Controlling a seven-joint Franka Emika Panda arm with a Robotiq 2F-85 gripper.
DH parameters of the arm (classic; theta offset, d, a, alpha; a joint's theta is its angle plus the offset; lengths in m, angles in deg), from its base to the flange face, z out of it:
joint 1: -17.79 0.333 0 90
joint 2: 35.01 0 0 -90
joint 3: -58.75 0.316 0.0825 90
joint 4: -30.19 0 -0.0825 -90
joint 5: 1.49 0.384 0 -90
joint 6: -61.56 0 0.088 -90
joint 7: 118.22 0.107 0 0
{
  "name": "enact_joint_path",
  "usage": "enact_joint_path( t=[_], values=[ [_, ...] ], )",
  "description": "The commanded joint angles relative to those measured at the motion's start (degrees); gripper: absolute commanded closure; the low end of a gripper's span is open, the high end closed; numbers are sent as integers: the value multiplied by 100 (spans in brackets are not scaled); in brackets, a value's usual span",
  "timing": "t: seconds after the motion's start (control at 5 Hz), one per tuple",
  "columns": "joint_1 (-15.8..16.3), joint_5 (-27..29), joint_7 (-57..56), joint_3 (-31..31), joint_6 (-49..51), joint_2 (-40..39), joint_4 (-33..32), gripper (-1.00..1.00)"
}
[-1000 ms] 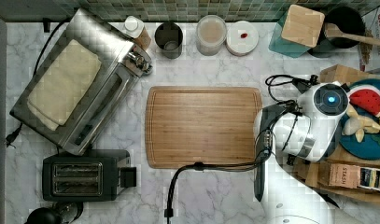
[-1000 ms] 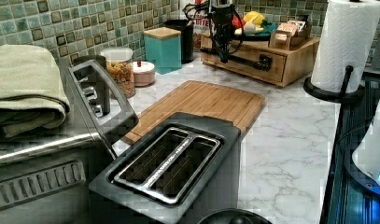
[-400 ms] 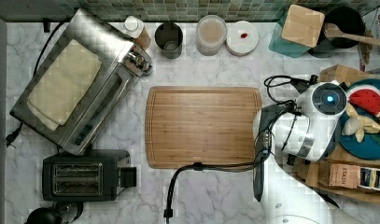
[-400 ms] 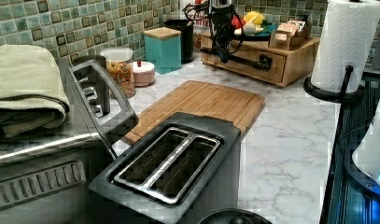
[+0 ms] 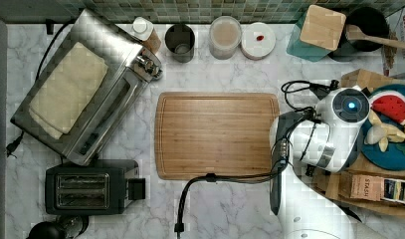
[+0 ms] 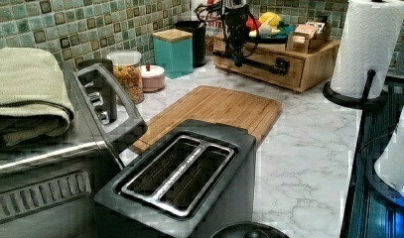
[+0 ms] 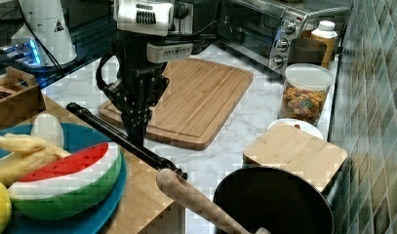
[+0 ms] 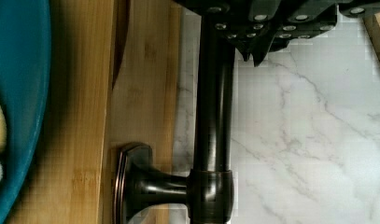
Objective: Close the drawer.
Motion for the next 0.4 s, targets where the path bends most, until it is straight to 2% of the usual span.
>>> enact_joint_path(
  t=[0.2, 0.4],
  values=[
    [-896, -295, -360, -925, 275, 99, 109, 100],
    [-871, -280, -369, -952, 272, 96, 107, 100]
  ],
)
